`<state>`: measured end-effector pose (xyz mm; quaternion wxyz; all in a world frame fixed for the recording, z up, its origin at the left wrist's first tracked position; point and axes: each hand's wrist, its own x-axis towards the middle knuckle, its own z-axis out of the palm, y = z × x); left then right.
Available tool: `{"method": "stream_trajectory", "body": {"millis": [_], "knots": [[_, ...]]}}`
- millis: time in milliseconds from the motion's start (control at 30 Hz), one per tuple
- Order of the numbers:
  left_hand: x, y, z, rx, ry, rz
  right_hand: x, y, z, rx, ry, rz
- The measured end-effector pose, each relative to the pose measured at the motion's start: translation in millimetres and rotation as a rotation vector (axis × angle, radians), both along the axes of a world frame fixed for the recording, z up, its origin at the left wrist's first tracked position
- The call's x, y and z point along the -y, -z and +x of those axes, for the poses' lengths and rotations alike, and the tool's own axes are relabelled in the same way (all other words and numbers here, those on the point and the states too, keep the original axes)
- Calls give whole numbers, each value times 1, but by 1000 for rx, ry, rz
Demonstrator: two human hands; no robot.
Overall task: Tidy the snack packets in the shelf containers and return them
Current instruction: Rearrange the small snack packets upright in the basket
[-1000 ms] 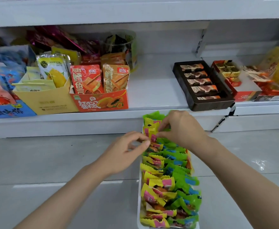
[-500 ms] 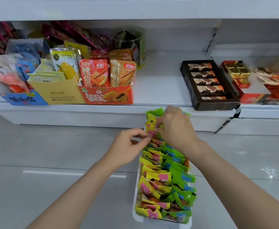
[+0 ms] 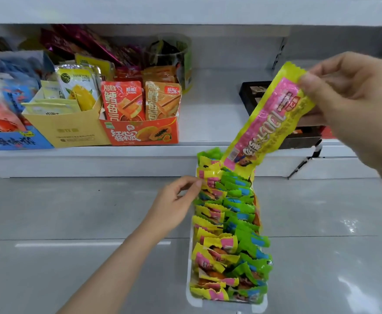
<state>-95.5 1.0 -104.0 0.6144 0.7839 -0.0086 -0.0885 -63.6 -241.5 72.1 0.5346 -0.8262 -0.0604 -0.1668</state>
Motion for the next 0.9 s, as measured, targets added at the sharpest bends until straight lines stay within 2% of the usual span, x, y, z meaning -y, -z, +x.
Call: {"method": "stream_trajectory", "body": {"millis": [133,300,367,433,500,533,600,667,767,900], "knots": [[0,-10,-1,-51,-27,-126,-9,19,0,-74,-35,-21],[2,-25,-14,-77,171,-219,-27,44,7,-185,-35,48],[3,-28,-19,-26,213,-210,-31,50,12,-185,13,64],[2,-30,-22,-1,174,-263,-33,56,16,-171,71,86],[0,-30,-24,-95,120,-458,-35,61,19,-186,102,153],[0,-30,-25,-136,105,-540,-37,63,19,-215,86,208],[-1,-30,-27,-168,76,-579,-40,66,17,-287,11,309],[-1,-27,-30,-192,62,-587,-41,68,16,-293,-25,286],[0,-27,-34,-240,39,-676,-41,71,15,-241,33,200],[1,-32,-33,-346,-117,-980,-42,73,14,-269,59,364]]}}
